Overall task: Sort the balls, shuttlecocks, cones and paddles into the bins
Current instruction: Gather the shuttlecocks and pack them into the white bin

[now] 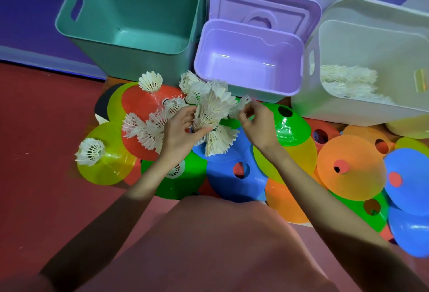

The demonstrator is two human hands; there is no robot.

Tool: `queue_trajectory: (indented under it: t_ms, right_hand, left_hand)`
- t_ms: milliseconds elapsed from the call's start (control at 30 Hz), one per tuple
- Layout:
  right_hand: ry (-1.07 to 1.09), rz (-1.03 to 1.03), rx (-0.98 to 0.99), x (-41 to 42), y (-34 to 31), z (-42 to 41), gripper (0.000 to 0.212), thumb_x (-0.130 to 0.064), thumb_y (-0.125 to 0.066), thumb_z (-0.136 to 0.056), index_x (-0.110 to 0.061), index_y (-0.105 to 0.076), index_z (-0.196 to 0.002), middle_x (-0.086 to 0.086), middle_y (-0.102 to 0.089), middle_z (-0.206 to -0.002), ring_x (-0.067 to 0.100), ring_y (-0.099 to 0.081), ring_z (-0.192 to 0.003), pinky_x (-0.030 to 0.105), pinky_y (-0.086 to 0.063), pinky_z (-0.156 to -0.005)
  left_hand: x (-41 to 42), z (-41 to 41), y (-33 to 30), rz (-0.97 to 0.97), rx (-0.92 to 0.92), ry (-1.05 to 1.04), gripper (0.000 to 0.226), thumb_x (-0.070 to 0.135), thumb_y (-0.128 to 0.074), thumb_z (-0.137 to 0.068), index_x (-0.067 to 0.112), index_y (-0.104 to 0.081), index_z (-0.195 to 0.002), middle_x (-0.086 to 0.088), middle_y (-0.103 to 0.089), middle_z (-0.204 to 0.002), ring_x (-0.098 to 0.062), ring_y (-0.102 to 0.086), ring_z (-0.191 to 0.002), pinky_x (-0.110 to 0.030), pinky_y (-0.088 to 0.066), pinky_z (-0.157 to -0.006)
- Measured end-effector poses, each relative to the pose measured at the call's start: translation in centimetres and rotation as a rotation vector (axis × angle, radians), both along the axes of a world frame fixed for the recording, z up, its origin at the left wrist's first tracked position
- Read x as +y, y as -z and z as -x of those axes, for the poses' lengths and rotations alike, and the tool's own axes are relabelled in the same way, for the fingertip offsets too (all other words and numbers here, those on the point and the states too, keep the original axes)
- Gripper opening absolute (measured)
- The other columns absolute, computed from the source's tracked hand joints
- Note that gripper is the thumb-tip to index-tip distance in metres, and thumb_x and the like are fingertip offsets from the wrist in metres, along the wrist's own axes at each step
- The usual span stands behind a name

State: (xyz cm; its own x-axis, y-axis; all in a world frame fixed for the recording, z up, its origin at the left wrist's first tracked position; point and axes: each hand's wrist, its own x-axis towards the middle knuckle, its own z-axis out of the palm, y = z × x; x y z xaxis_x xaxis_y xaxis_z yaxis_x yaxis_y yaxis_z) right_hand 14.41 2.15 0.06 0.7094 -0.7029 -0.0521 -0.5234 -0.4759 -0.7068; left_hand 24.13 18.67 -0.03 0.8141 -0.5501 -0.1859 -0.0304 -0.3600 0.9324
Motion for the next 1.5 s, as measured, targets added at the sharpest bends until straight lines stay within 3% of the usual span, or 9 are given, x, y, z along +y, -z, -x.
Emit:
queue_trajectory:
  t_ms: [200, 367, 500, 633, 800, 967, 1200, 1367, 1500]
  right_hand:
    - [0.187, 0.215, -0.227, -2.7, -3.9, 5.0, 0.017, -0.017, -0.052, -0.093, -0.005, -0.056, -0.081, 0.007, -0.062, -0.076, 0.027, -0.057, -0.07, 0.036, -0.04, -0.063]
    - [0.175, 0.285, -0.398, -4.4, -7.5, 7.8, 0.014, -0.011, -0.055, -0.093, -0.004, -0.057, -0.081, -0.005, -0.054, -0.074, 0.009, -0.047, -0.071, 0.024, -0.037, -0.068]
    - [0.033, 0.274, -0.365, -6.2, -7.3, 9.7, 0.012, -0.01, -0.058, -0.092, -0.004, -0.057, -0.081, -0.005, -0.053, -0.077, 0.012, -0.048, -0.075, 0.022, -0.036, -0.07]
    - [-0.025, 0.244, -0.332, -8.3, -6.3, 11.4, 0.009, -0.008, -0.059, -0.09, -0.005, -0.059, -0.082, 0.002, -0.058, -0.08, 0.017, -0.05, -0.078, 0.028, -0.038, -0.071]
    - [0.11, 0.144, -0.368, -12.5, -6.2, 14.6, 0.009, -0.012, -0.058, -0.091, -0.007, -0.059, -0.083, -0.003, -0.056, -0.079, 0.011, -0.049, -0.075, 0.026, -0.04, -0.07]
    - [0.241, 0.171, -0.387, -19.0, -6.2, 17.0, 0.012, -0.017, -0.06, -0.089, -0.008, -0.062, -0.081, 0.0, -0.058, -0.081, 0.023, -0.055, -0.077, 0.028, -0.042, -0.068]
    - [0.194, 0.171, -0.269, -27.9, -4.6, 16.0, 0.012, -0.013, -0.06, -0.084, -0.002, -0.064, -0.082, 0.01, -0.062, -0.076, 0.017, -0.052, -0.065, 0.031, -0.042, -0.062]
    - [0.132, 0.119, -0.234, -32.0, -2.7, 14.0, 0.032, -0.003, -0.057, -0.084, -0.001, -0.049, -0.115, 0.001, -0.056, -0.073, 0.02, -0.057, -0.067, 0.032, -0.044, -0.065]
    - [0.028, 0.064, -0.066, -34.3, -0.4, 12.7, 0.041, 0.0, -0.053, -0.085, -0.003, -0.045, -0.125, 0.01, -0.06, -0.075, 0.029, -0.059, -0.073, 0.042, -0.048, -0.07]
  left_hand:
    - [-2.0, 1.0, -1.0, -0.044, -0.104, 0.125, 0.06, 0.016, -0.083, -0.071, 0.01, -0.056, -0.125, 0.013, -0.058, -0.105, 0.004, -0.056, -0.091, -0.003, -0.043, -0.081]
    - [-5.0, 2.0, -1.9, -0.061, -0.194, 0.194, 0.058, 0.016, -0.084, -0.069, 0.01, -0.059, -0.122, 0.009, -0.06, -0.106, -0.005, -0.059, -0.094, -0.005, -0.044, -0.082]
    - [-7.8, 3.2, -2.7, -0.032, -0.282, 0.299, 0.052, 0.012, -0.083, -0.07, 0.009, -0.062, -0.117, 0.008, -0.064, -0.104, 0.002, -0.058, -0.089, -0.004, -0.043, -0.08]
    - [-11.4, 4.8, -3.7, -0.027, -0.406, 0.374, 0.052, 0.016, -0.082, -0.071, 0.007, -0.061, -0.118, -0.006, -0.066, -0.11, -0.002, -0.056, -0.094, -0.023, -0.048, -0.087]
    - [-17.5, 6.8, -5.4, 0.017, -0.485, 0.469, 0.05, 0.026, -0.079, -0.072, 0.007, -0.062, -0.115, -0.005, -0.065, -0.11, -0.011, -0.059, -0.1, -0.025, -0.047, -0.089]
    - [-25.6, 8.1, -6.3, -0.024, -0.614, 0.542, 0.047, 0.022, -0.079, -0.069, 0.008, -0.064, -0.111, -0.006, -0.067, -0.105, -0.021, -0.061, -0.095, -0.032, -0.047, -0.085]
    - [-36.3, 8.5, -5.2, -0.304, -0.579, 0.707, 0.066, 0.014, -0.07, -0.074, 0.01, -0.039, -0.132, -0.015, -0.058, -0.108, -0.028, -0.055, -0.103, -0.036, -0.044, -0.084]
    - [-40.8, 7.2, -2.9, -0.455, -0.439, 0.726, 0.064, 0.014, -0.076, -0.075, 0.01, -0.046, -0.131, -0.014, -0.054, -0.124, -0.025, -0.052, -0.112, -0.02, -0.035, -0.079]
    - [-42.8, 6.3, -0.9, -0.61, -0.439, 0.8, 0.062, 0.008, -0.072, -0.076, 0.009, -0.045, -0.132, -0.014, -0.054, -0.125, -0.025, -0.052, -0.114, -0.024, -0.039, -0.08]
